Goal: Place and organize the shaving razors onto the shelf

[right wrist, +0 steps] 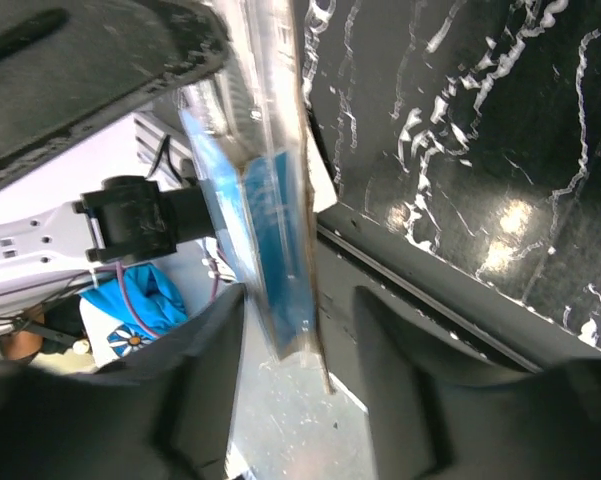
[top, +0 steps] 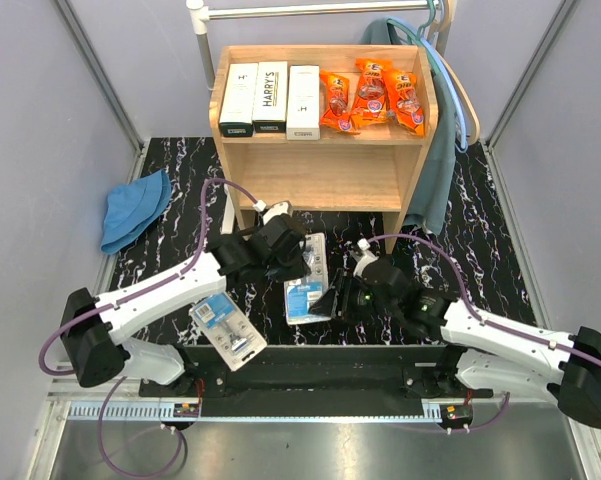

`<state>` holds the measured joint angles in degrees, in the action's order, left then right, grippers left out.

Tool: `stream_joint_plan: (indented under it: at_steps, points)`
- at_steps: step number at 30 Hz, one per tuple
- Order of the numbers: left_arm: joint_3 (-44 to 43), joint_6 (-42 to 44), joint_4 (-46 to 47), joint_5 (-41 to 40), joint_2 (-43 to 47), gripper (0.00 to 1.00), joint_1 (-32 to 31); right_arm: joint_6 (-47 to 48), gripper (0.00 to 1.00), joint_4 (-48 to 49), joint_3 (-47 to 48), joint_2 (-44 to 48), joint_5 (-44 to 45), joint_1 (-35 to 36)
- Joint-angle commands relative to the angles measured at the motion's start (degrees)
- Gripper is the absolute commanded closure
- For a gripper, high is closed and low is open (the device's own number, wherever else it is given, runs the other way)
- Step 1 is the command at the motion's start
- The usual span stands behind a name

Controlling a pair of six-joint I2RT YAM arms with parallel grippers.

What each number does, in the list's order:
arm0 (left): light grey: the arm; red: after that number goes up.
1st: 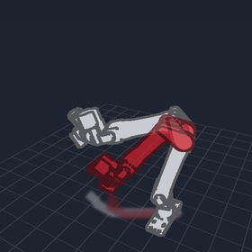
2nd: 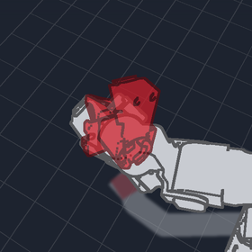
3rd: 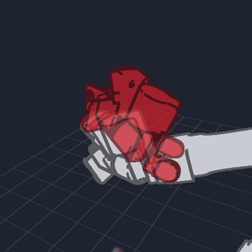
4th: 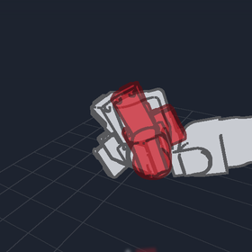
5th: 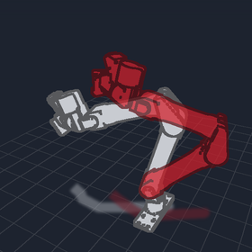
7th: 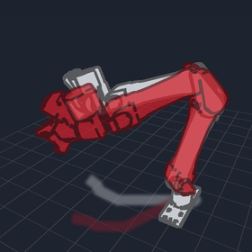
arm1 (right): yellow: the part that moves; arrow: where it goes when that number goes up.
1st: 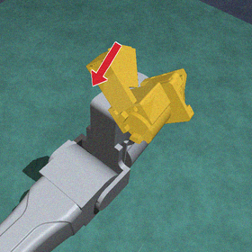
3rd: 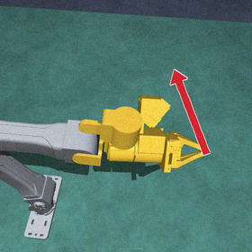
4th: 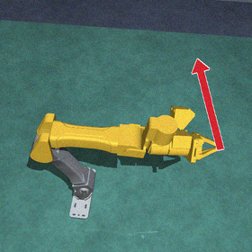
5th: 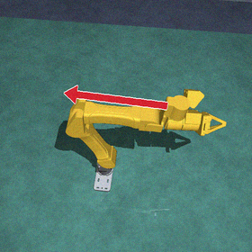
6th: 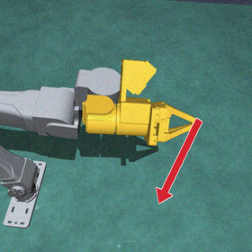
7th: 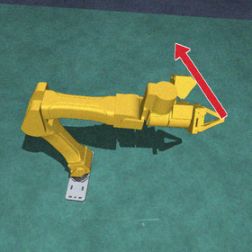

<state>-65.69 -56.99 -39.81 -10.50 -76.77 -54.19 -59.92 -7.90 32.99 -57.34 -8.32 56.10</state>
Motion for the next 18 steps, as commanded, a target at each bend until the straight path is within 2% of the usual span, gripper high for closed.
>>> stream_joint_plan:
  at_steps: [1, 4, 7, 8, 12, 14, 15, 16, 18]
  points:
    - [-1.28, 0.12, 2.37, 0.66, 2.68, 1.00, 0.32, -0.90, 0.53, 2.72, 1.46, 3.28, 4.97, 0.59]
    - [-1.02, 0.30, 2.37, 0.75, 2.77, 1.00, 0.49, -1.16, 0.66, 2.19, 0.85, 5.04, 5.85, 0.51]
    - [-0.49, 0.39, 2.37, 0.66, 3.03, 1.00, 0.41, -1.08, 0.88, 2.10, 0.40, 6.10, 6.03, 0.59]
    - [-0.14, 0.30, 2.37, 0.66, 3.21, 1.00, 0.49, -0.99, 0.91, 2.10, 0.23, 6.28, 5.86, 0.59]
    - [0.74, 0.30, 2.72, 0.22, 4.08, 0.95, 0.49, -0.11, 0.98, 2.01, 0.67, 6.02, 5.68, 0.51]
    - [0.91, 0.48, 2.72, 0.22, 4.26, 0.88, 0.58, -0.02, 0.99, 2.01, 0.84, 5.75, 5.33, 0.51]
    - [1.00, 0.57, 2.72, 0.13, 4.26, 0.83, 0.58, 0.07, 0.99, 2.10, 0.93, 5.58, 5.33, 0.51]
    - [1.00, 0.83, 2.72, 0.22, 4.35, 0.74, 0.67, 0.15, 1.00, 2.10, 0.93, 5.49, 5.24, 0.59]
    - [1.27, 1.27, 2.72, 0.13, 4.44, 0.64, 0.67, 0.33, 1.00, 2.10, 0.93, 5.57, 5.24, 0.51]
